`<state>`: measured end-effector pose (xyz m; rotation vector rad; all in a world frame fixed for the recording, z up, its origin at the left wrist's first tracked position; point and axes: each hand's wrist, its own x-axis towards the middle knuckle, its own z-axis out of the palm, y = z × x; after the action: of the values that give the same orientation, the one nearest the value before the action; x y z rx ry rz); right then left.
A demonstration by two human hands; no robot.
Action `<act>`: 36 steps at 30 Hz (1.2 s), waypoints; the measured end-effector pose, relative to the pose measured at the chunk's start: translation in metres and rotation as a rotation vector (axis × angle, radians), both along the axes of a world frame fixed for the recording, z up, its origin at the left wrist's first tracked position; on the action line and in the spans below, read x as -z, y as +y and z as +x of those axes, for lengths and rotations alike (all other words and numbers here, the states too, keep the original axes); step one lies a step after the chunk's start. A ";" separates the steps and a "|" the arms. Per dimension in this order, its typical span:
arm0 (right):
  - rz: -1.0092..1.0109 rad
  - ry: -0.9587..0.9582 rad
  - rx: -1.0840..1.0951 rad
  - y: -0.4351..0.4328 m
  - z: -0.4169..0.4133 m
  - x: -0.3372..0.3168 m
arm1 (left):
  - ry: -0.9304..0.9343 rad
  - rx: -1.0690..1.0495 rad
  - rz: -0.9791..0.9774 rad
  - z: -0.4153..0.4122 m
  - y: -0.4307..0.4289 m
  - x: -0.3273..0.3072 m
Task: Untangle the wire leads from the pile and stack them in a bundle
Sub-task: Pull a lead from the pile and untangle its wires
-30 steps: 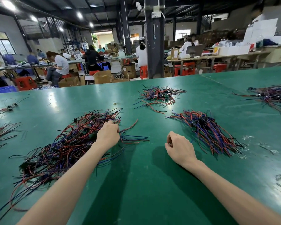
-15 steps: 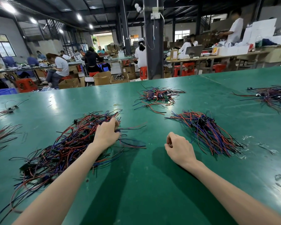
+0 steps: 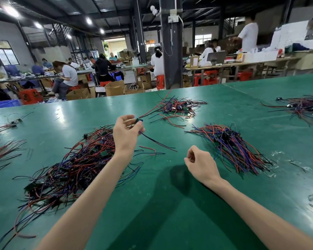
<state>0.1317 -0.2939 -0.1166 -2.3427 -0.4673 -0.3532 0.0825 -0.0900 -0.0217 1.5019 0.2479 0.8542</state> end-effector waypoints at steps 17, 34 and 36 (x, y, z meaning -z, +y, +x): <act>0.803 0.569 -0.416 0.009 -0.009 -0.018 | 0.326 0.505 -0.304 -0.028 -0.063 0.069; 0.968 0.960 -0.416 0.005 -0.008 -0.019 | 0.330 0.650 -0.382 -0.038 -0.076 0.069; 0.952 0.978 -0.414 0.004 -0.009 -0.020 | 0.347 0.638 -0.389 -0.038 -0.078 0.070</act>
<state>0.1229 -0.2896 -0.0967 -1.2084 -0.1953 0.6323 0.0440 -0.1679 -0.0914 1.2377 0.1592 0.0272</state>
